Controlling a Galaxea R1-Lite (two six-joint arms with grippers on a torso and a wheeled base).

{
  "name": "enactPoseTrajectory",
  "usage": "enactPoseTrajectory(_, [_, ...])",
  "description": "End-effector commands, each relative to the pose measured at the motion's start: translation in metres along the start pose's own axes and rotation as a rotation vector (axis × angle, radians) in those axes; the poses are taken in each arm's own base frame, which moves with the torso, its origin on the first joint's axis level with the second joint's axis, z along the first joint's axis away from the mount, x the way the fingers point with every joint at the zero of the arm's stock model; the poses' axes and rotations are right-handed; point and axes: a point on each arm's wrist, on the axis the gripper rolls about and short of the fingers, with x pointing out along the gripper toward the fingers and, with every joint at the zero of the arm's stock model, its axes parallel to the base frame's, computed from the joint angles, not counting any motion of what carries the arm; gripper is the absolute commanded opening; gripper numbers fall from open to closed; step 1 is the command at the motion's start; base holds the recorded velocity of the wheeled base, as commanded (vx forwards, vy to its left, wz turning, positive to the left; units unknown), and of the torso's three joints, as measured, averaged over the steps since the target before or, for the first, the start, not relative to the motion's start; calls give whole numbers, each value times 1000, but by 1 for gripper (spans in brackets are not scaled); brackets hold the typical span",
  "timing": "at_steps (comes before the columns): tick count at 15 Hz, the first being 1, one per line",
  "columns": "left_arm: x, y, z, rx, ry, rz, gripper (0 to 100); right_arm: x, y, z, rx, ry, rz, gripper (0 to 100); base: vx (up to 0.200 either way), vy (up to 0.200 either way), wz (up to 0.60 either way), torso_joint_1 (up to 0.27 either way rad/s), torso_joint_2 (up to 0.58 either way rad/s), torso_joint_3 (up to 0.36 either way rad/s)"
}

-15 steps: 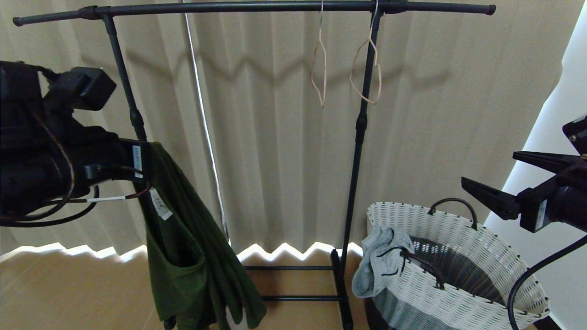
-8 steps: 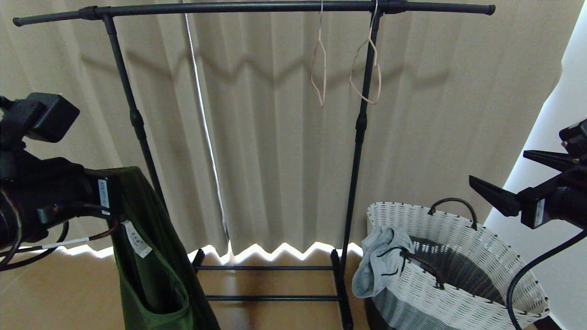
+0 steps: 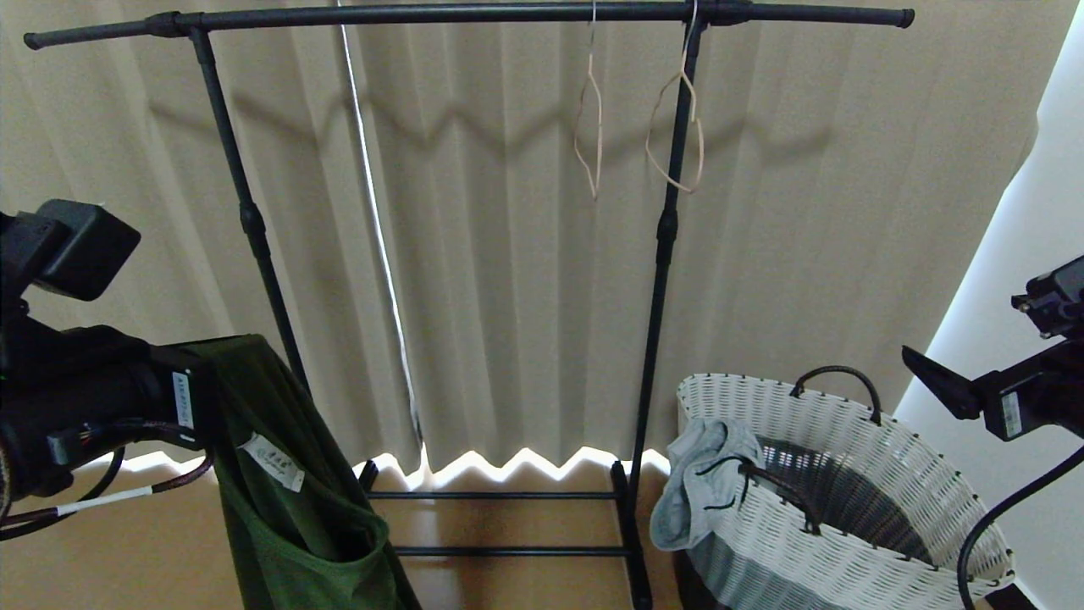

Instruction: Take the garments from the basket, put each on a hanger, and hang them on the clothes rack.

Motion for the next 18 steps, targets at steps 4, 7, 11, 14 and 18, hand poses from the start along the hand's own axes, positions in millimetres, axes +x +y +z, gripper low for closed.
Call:
enactPoseTrajectory(4, [-4,0,-2,2,-4,1,0,6,7,-21,1,-10,-26,100,0,0,0,0,0,0])
enactPoseTrajectory(7, [-10,1,-2,0,-20,2,0,7,5,-16,40,-46,-31,100,0,0,0,0,0,0])
enactPoseTrajectory(11, [-15,0,-11,5,-8,-1,0,5,5,-14,138,-83,28,100,0,0,0,0,0,0])
enactPoseTrajectory(14, [-15,0,-12,5,-3,-1,0,1,4,-12,138,-98,23,100,0,0,0,61,-238,-157])
enactPoseTrajectory(18, [-15,0,-16,9,8,-2,0,0,4,-12,140,-99,23,100,0,0,0,87,-377,-286])
